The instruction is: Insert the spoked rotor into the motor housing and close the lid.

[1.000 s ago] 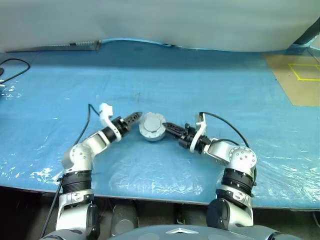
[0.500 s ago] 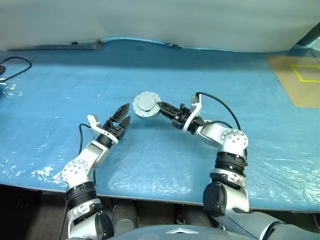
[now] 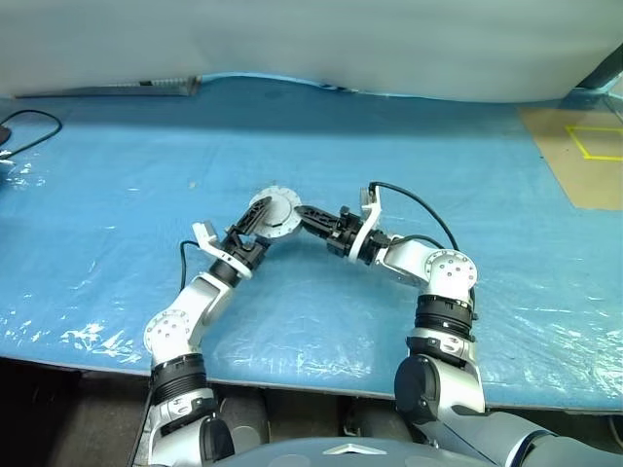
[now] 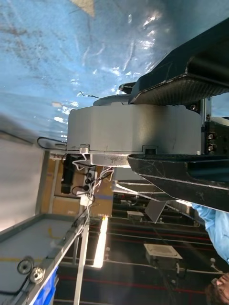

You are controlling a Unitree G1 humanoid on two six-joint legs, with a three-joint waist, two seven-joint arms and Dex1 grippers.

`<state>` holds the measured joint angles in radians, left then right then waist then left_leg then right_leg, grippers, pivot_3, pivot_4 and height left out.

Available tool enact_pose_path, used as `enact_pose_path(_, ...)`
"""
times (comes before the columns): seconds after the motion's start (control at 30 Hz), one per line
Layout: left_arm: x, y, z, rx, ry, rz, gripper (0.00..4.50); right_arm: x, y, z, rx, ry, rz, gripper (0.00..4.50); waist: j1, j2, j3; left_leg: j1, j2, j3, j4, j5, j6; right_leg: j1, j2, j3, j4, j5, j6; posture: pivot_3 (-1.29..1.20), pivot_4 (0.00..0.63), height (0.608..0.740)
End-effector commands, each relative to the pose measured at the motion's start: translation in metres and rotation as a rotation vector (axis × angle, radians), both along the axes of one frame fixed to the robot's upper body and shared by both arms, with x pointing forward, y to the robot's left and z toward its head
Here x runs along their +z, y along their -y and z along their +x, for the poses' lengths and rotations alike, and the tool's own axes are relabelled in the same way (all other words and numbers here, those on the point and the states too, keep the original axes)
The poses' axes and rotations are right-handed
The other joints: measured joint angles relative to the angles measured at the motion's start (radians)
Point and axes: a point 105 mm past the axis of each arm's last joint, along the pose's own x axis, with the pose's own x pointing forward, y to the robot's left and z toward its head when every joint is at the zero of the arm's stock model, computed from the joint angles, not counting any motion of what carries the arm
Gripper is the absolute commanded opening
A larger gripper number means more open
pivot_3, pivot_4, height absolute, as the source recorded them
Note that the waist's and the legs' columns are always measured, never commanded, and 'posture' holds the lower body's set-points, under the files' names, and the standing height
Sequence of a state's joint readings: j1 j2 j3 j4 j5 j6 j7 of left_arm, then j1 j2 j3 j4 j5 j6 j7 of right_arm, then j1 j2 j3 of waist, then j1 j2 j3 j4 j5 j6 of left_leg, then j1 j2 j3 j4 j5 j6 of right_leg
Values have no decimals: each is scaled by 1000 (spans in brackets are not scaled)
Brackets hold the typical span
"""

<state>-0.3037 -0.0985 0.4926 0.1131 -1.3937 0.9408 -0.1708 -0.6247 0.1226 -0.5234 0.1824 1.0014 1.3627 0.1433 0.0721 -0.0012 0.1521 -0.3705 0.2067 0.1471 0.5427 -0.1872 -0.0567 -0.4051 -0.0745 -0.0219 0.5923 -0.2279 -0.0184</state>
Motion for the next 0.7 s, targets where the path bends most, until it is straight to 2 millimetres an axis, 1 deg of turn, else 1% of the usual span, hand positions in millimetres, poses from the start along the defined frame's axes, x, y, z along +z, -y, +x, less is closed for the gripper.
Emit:
enact_pose_path(0.03,11,3,1,-6,47,-34,4136,25,-12,-9,52,76,99,1032,0,0,0,0,0,0,0,0,0,0,0,0,0,0,0,0,150,740)
enact_pose_path(0.1,11,0,-1,-2,49,-40,3651,24,-12,-9,50,71,96,1032,0,0,0,0,0,0,0,0,0,0,0,0,0,0,0,0,150,740)
enact_pose_path(0.2,10,-4,-2,7,45,-32,2612,25,-11,-9,50,98,63,1032,0,0,0,0,0,0,0,0,0,0,0,0,0,0,0,0,150,740)
enact_pose_path(0.23,9,-5,-2,13,41,-23,2360,25,-11,-10,49,115,45,1032,0,0,0,0,0,0,1,0,0,0,0,0,0,0,0,0,150,740)
enact_pose_path(0.3,8,-8,0,24,37,-8,2383,25,-11,-10,50,126,30,1032,0,0,0,0,0,0,1,0,0,0,0,0,1,0,0,0,150,740)
enact_pose_path(0.47,9,-22,12,70,38,48,2383,21,-10,-10,34,140,1,1032,1,0,0,0,0,0,2,0,0,0,0,0,1,1,1,0,150,740)
enact_pose_path(0.53,10,-32,24,99,38,82,2384,12,-2,-6,-6,135,-59,1797,3,0,0,0,0,-1,3,0,0,0,0,0,3,1,1,0,150,740)
enact_pose_path(0.57,9,-37,31,116,29,102,2383,8,1,-5,-26,156,-111,1980,3,0,0,0,0,-1,4,0,0,0,0,0,3,1,1,0,150,740)
enact_pose_path(0.6,10,-41,37,128,26,114,2383,5,3,-5,-34,182,-154,2378,4,0,0,1,0,-1,5,0,0,0,0,0,5,1,1,0,150,740)
enact_pose_path(0.7,15,-51,56,157,41,148,2383,3,6,-9,-41,327,-314,3424,6,-1,1,2,0,-1,7,0,0,0,0,1,8,1,1,0,150,740)
